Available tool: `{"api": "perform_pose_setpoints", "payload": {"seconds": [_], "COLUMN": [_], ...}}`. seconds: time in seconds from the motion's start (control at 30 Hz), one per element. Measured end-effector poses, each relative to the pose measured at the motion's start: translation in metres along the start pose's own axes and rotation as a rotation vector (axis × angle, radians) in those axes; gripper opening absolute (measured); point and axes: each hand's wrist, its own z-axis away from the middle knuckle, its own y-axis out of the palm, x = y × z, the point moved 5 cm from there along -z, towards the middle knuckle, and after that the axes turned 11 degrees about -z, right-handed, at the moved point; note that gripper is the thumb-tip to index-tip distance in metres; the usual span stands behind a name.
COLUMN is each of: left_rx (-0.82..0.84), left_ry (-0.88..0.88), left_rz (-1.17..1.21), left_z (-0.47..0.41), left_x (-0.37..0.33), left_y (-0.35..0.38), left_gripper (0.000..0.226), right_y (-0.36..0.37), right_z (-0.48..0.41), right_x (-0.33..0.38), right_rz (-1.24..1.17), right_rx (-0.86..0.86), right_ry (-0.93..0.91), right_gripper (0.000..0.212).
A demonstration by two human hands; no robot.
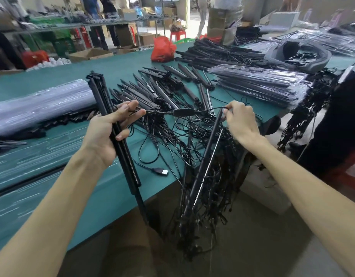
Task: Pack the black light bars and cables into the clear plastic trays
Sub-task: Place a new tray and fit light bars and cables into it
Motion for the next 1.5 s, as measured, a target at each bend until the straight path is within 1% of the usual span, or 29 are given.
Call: {"api": "perform_pose_setpoints", "payload": {"seconds": [0.13, 0.23, 0.37, 0.47, 0.57, 0.67, 0.83, 0.97, 1.13, 1.23, 1.37, 1.5], "left_rx": [0.006, -0.007, 0.001, 0.003, 0.012, 0.012, 0.007, -0.022, -0.09, -0.094, -0.045, -0.08], "left_ry": [-0.012, -0.014, -0.02, -0.017, -0.018, -0.022, -0.044, -0.024, -0.007, 0.037, 0.098, 0.116], "left_rz": [-0.003, -0.007, -0.009, -0.008, -0.009, -0.013, 0.015, 0.059, 0.129, 0.169, 0.196, 0.215], "left_z": [0.0, 0.0, 0.001, 0.0, -0.002, -0.003, -0.005, -0.007, -0.005, -0.002, 0.01, 0.025], "left_x": [0.004, 0.006, 0.007, 0.008, 0.009, 0.011, 0.012, 0.004, -0.014, -0.029, -0.051, -0.064], "left_y": [0.001, 0.003, 0.005, 0.004, 0.004, 0.002, -0.003, -0.011, -0.039, -0.06, -0.086, -0.113], "left_gripper": [0.015, 0.022, 0.019, 0.022, 0.019, 0.016, 0.016, 0.017, 0.009, 0.014, 0.014, 0.018], "right_y": [0.005, 0.006, 0.006, 0.004, 0.0, -0.002, -0.014, -0.023, -0.019, -0.013, -0.001, 0.022], "right_z": [-0.017, -0.026, -0.032, -0.034, -0.036, -0.037, -0.045, -0.038, -0.019, -0.005, 0.008, 0.022], "right_x": [0.002, 0.007, 0.008, 0.012, 0.018, 0.027, 0.057, 0.089, 0.117, 0.129, 0.14, 0.145], "right_rz": [-0.134, -0.234, -0.398, -0.499, -0.601, -0.691, -0.869, -0.921, -0.951, -0.96, -0.93, -0.891], "right_rx": [-0.024, -0.055, -0.089, -0.108, -0.144, -0.137, -0.106, -0.048, 0.054, 0.099, 0.125, 0.215], "right_ry": [0.119, 0.138, 0.168, 0.133, 0.087, 0.046, -0.02, -0.137, -0.21, -0.244, -0.241, -0.23], "right_gripper": [0.016, 0.016, 0.018, 0.021, 0.021, 0.016, 0.019, 0.021, 0.022, 0.02, 0.019, 0.016]}}
